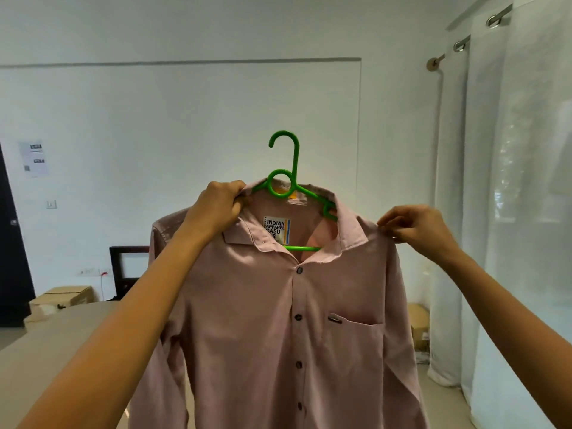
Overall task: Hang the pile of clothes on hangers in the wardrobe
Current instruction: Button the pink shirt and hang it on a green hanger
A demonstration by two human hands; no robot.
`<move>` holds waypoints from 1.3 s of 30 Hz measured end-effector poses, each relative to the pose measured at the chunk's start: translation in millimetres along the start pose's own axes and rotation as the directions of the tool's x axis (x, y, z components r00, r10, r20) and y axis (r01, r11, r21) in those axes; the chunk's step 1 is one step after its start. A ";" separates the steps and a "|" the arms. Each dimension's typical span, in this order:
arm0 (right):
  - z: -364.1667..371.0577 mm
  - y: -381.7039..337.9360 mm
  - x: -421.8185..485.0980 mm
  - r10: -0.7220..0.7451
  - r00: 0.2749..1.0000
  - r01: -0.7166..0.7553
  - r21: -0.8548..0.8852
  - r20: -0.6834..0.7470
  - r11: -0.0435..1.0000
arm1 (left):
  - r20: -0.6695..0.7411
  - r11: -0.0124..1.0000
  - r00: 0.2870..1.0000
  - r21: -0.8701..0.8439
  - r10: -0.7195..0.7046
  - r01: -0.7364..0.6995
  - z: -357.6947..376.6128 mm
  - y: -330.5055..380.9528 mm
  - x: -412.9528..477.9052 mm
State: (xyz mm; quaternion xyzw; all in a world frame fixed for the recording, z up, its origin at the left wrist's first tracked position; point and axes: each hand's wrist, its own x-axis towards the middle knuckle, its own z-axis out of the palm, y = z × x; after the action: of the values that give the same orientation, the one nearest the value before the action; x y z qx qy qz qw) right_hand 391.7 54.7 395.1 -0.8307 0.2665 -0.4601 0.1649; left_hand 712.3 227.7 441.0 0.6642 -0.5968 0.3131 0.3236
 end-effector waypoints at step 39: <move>26.2 -38.6 37.9 -0.356 0.931 0.354 -0.037 -0.078 0.934 | -0.073 0.991 0.996 -0.132 -0.042 0.032 14.8 29.7 0.9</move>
State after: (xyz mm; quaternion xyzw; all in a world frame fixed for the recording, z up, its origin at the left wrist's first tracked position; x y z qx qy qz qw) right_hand 441.8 63.9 427.1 -0.8471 0.1238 -0.5134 0.0586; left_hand 683.3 213.0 434.6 0.6401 -0.5909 0.2920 0.3947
